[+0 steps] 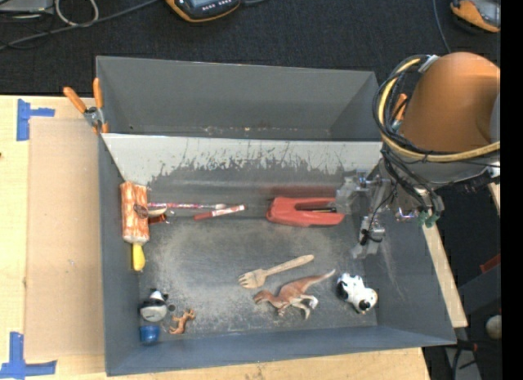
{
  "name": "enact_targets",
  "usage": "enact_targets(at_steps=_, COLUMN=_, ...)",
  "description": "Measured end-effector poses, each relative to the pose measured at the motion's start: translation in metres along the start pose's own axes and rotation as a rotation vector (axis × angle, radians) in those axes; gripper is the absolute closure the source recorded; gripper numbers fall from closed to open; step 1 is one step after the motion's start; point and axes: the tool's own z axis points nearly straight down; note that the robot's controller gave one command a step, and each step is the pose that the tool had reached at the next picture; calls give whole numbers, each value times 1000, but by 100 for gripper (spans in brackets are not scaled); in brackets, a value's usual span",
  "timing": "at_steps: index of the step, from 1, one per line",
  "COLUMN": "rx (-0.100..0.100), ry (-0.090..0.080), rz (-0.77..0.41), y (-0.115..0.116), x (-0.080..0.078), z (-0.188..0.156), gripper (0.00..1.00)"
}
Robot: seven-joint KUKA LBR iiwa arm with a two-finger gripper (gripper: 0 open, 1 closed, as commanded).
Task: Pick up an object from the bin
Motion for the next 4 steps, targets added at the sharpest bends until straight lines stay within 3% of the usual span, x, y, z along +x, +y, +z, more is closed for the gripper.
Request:
enact_targets(at_steps=1, rx=1, ry=-8, rz=-2, y=0, x=-1, z=-4, gripper=0)
enact_targets(at_steps=2, rx=1, ry=-9, rz=-120, y=21, x=17, z=78, gripper=0)
enact_targets(at_steps=3, rx=2, ry=-19, rz=-200, y=54, x=10, z=87, gripper=0)
enact_targets(at_steps=4, rx=2, ry=-3, rz=-371, y=63, x=41, z=105, gripper=0)
